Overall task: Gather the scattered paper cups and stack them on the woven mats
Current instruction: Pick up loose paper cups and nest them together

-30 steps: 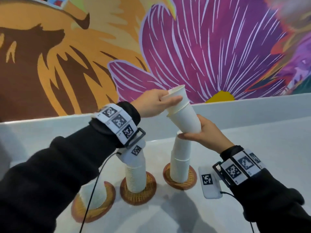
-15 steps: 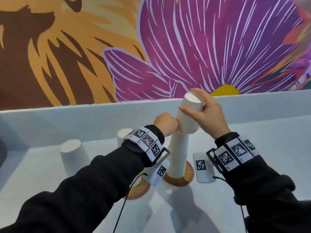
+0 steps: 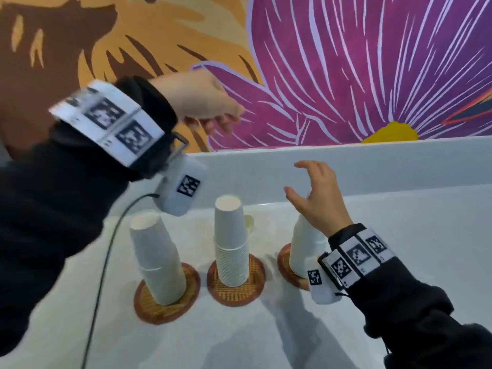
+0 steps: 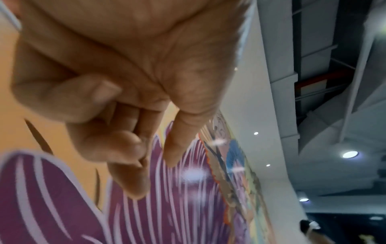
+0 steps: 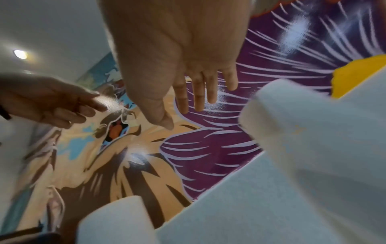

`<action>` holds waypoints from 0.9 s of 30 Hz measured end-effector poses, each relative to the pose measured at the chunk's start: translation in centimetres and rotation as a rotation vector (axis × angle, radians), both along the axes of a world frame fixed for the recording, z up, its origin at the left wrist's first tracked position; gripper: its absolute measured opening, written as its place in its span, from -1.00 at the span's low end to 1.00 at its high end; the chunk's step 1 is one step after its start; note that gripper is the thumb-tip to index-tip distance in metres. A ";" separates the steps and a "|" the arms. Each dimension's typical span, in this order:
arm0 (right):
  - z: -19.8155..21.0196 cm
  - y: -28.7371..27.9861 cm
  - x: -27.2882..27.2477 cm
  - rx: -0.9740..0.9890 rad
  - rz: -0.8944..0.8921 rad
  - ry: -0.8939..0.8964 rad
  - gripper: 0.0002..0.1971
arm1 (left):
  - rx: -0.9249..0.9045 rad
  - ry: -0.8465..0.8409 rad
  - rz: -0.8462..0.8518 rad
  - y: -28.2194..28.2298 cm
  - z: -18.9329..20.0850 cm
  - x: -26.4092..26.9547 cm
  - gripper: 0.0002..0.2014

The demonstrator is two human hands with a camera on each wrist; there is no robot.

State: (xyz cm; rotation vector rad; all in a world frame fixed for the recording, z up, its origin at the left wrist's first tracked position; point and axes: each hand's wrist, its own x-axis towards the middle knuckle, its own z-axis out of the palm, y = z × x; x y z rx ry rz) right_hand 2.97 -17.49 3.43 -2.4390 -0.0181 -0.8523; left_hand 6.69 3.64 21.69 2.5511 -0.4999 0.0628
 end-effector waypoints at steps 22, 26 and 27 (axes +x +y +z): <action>-7.5 5.8 8.5 0.403 -0.019 0.646 -0.68 | 0.350 0.192 -0.292 8.9 -19.1 18.7 -0.74; -9.4 5.9 9.7 0.450 0.024 0.693 -0.64 | 0.395 0.256 -0.411 6.6 -22.7 19.2 -0.54; -10.1 5.8 10.1 0.454 0.039 0.711 -0.65 | 0.410 0.267 -0.433 6.1 -23.5 19.3 -0.51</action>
